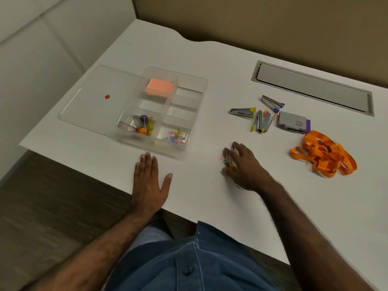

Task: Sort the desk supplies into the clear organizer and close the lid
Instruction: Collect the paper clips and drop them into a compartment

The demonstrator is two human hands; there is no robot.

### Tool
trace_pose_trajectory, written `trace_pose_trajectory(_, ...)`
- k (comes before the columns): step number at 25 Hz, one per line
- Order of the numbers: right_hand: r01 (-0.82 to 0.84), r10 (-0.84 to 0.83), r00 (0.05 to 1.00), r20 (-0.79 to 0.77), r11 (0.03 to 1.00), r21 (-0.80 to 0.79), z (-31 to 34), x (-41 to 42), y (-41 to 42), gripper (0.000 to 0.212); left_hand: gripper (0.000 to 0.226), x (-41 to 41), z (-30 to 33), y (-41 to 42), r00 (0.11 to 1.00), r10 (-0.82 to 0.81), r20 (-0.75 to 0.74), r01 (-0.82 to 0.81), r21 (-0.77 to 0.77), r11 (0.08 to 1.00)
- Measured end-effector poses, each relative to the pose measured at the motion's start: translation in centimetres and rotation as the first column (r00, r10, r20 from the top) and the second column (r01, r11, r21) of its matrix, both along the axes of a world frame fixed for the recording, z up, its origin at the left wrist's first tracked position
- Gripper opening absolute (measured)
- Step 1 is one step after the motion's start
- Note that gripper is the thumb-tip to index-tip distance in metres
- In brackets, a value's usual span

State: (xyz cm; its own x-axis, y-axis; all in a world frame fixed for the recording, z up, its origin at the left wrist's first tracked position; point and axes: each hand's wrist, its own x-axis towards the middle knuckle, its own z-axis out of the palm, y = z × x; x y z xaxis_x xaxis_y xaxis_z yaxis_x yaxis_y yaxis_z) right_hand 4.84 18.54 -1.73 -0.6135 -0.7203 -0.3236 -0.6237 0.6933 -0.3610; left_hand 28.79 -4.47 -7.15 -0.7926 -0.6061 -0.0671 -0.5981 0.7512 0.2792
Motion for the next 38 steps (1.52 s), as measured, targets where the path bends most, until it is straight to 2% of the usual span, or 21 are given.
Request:
trace_pose_trajectory(4,-0.099,0.100,0.992,-0.078,0.995,0.018,-0.9,1.4,0.7,0.064,0.094,-1.2,0.5,-0.2,0.983,0.183,0.035,-0.183,-0.009,0.983)
trace_pose_trajectory(7,-0.069,0.067,0.990,-0.124,0.998,-0.014,-1.1,2.9,1.1,0.057,0.096,-2.6,0.7,-0.8,0.952,0.296,0.076,-0.298,0.005,0.955)
trace_pose_trajectory(10,-0.031,0.019,0.981,-0.193,0.998,-0.058,-1.0,4.0,0.8,0.054,0.094,-3.7,0.4,-0.4,0.934,0.343,0.099,-0.339,-0.050,0.939)
trace_pose_trajectory(12,-0.030,0.005,0.968,-0.250,0.995,-0.096,-0.7,4.2,0.7,0.041,0.092,-3.7,0.0,-0.1,0.931,0.355,0.081,-0.345,-0.119,0.931)
trace_pose_trajectory(17,-0.049,0.015,0.964,-0.266,0.991,-0.122,0.3,1.9,0.2,0.024,0.093,-3.6,-0.7,-0.2,0.927,0.370,0.054,-0.358,-0.163,0.919)
trace_pose_trajectory(20,0.160,-0.205,0.963,-0.172,0.956,-0.244,1.2,0.2,-0.2,0.023,0.093,-3.7,-0.9,-0.2,0.924,0.379,0.057,-0.365,-0.169,0.916)
trace_pose_trajectory(23,0.425,-0.426,0.901,0.081,0.832,-0.358,2.4,-0.8,-1.0,0.023,0.092,-3.7,-0.8,-0.3,0.924,0.376,0.070,-0.359,-0.182,0.915)
trace_pose_trajectory(27,0.550,-0.432,0.832,0.349,0.727,-0.411,5.0,-0.6,-3.9,0.021,0.092,-3.7,-0.3,-0.2,0.928,0.364,0.084,-0.346,-0.175,0.922)
trace_pose_trajectory(30,0.576,-0.359,0.799,0.483,0.689,-0.440,7.0,-0.3,-7.8,0.021,0.092,-3.7,-0.1,-0.3,0.927,0.364,0.085,-0.346,-0.174,0.922)
trace_pose_trajectory(32,0.556,-0.312,0.806,0.503,0.689,-0.464,7.7,-0.3,-10.7,0.021,0.092,-3.7,-0.1,-0.3,0.929,0.360,0.083,-0.342,-0.171,0.924)
trace_pose_trajectory(35,0.468,-0.250,0.856,0.452,0.746,-0.473,7.8,0.4,-14.7,0.020,0.092,-3.6,-0.1,-0.4,0.929,0.358,0.092,-0.340,-0.170,0.925)
trace_pose_trajectory(38,0.323,-0.182,0.923,0.338,0.845,-0.427,7.4,1.1,-17.7,0.020,0.093,-3.6,0.0,-0.4,0.932,0.352,0.089,-0.335,-0.164,0.928)
